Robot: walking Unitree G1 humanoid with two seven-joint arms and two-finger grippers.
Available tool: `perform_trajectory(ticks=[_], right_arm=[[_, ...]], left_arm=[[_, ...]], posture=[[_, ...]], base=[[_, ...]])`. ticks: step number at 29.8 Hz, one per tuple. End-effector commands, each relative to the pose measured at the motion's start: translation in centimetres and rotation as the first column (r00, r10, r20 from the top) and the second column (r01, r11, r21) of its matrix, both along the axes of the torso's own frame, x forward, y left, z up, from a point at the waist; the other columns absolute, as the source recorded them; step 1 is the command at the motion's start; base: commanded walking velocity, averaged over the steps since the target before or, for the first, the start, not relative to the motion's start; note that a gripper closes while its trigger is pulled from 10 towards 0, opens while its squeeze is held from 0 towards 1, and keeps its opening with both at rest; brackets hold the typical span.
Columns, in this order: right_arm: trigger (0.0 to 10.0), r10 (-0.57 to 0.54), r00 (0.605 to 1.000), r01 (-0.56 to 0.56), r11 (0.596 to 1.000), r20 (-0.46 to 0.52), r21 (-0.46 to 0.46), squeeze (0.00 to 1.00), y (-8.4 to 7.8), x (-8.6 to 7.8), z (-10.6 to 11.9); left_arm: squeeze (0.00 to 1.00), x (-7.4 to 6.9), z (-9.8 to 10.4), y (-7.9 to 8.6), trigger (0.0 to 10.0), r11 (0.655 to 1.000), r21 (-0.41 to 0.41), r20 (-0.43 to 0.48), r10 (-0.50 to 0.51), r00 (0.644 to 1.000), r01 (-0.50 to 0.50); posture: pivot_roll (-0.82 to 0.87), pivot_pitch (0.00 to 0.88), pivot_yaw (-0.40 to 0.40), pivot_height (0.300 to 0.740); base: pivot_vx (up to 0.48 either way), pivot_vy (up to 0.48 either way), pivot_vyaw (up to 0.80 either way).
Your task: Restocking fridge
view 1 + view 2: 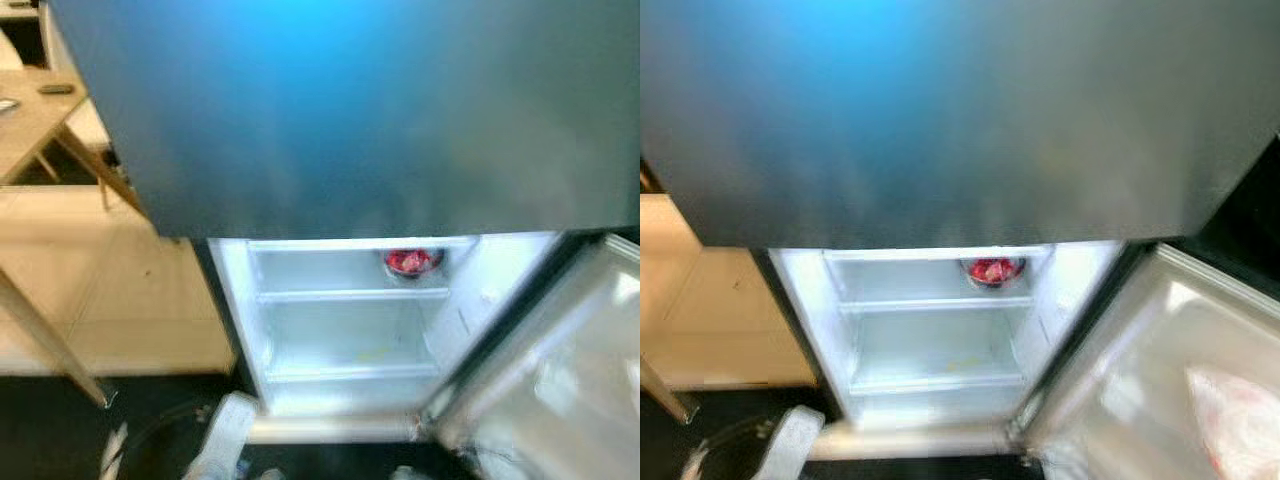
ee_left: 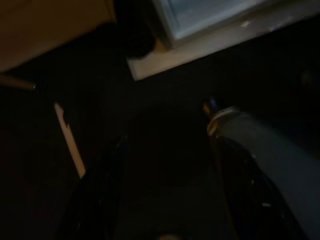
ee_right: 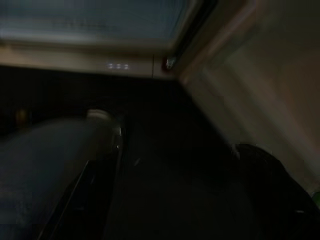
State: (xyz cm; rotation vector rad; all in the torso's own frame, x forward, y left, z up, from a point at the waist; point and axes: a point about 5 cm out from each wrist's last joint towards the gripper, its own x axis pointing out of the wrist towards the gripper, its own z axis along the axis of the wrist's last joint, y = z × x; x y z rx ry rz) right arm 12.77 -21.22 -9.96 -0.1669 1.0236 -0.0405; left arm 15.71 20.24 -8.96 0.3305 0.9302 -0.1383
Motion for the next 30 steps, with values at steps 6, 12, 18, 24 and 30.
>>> perform_trajectory(ticks=[6,12,18,24,30], right_arm=[[10.0,-0.001,1.000,0.001,1.000,0.000,0.001,0.00,0.11,-0.23,-0.08],[10.0,-0.001,1.000,0.001,1.000,0.000,0.000,0.00,0.08,-0.22,-0.07],[10.0,0.000,1.000,0.000,1.000,-0.003,-0.002,0.00,0.00,-0.28,-0.08],[10.0,0.002,1.000,-0.002,1.000,-0.001,-0.003,0.00,0.01,-0.20,-0.05],[10.0,0.001,1.000,-0.001,1.000,-0.002,-0.003,0.00,0.02,-0.18,-0.06]], left_arm=[[0.00,-0.43,-0.17,0.32,10.0,1.000,0.021,-0.022,-0.012,1.000,0.012],[0.00,-0.55,-0.24,0.28,10.0,1.000,0.022,-0.027,-0.010,1.000,0.011],[0.00,-0.63,-0.28,0.22,10.0,1.000,0.021,-0.029,-0.009,1.000,0.009],[0.00,-0.87,-0.39,0.18,10.0,1.000,0.022,-0.036,-0.007,0.999,0.007],[0.00,-0.93,-0.42,0.18,10.0,1.000,0.021,-0.039,-0.006,0.999,0.007]], posture=[[-0.09,0.065,-0.037,0.740],[-0.09,0.065,-0.038,0.740],[-0.09,0.066,-0.040,0.740],[-0.09,0.067,-0.041,0.740],[-0.09,0.067,-0.041,0.740]], base=[[0.000,0.000,0.00],[-0.084,0.000,0.00],[-0.291,0.000,0.00],[-0.294,0.000,0.00],[-0.296,0.000,0.00]])
